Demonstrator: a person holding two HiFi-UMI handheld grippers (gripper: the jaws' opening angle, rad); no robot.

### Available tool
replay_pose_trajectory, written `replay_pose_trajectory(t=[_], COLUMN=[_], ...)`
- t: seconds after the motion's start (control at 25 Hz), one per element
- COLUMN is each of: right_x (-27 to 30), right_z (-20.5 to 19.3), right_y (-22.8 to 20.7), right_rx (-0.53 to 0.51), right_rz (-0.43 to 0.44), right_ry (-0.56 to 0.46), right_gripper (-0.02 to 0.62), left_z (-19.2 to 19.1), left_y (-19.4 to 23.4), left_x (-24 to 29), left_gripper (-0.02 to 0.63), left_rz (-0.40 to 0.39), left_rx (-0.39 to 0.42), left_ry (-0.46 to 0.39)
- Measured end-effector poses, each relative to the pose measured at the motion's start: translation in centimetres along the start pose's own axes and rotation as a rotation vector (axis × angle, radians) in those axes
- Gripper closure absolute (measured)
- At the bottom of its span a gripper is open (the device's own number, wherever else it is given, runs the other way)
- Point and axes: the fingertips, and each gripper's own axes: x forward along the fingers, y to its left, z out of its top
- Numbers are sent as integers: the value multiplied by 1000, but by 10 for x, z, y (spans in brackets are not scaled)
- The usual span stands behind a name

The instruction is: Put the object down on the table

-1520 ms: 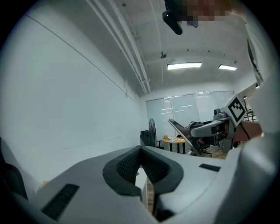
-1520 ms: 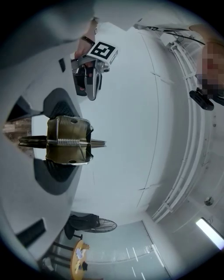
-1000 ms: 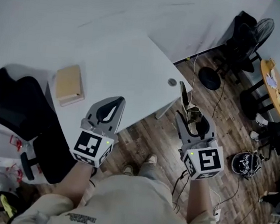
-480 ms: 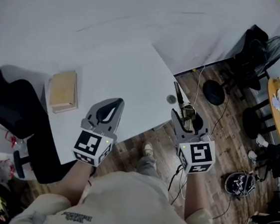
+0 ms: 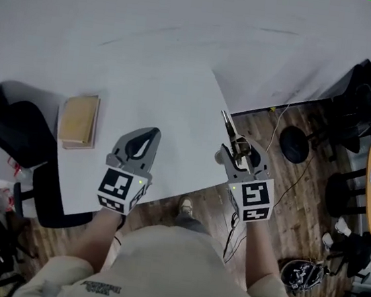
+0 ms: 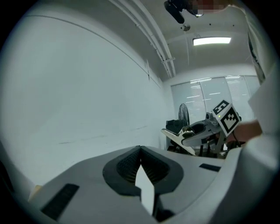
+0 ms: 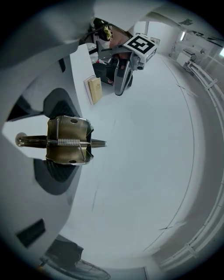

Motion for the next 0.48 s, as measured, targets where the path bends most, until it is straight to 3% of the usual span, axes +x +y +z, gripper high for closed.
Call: replay_pose_trajectory(t=[0.48], right_x=[109], right_z=[-32], right_y=[-49], right_rx=[-228], right_rz=[161], right_ry=[62], right_gripper=[368], left_z=[-22], left_y=[28], left_x=[78], left_gripper=[584], left_rz=[152], left_rx=[-30], left_ry=[73])
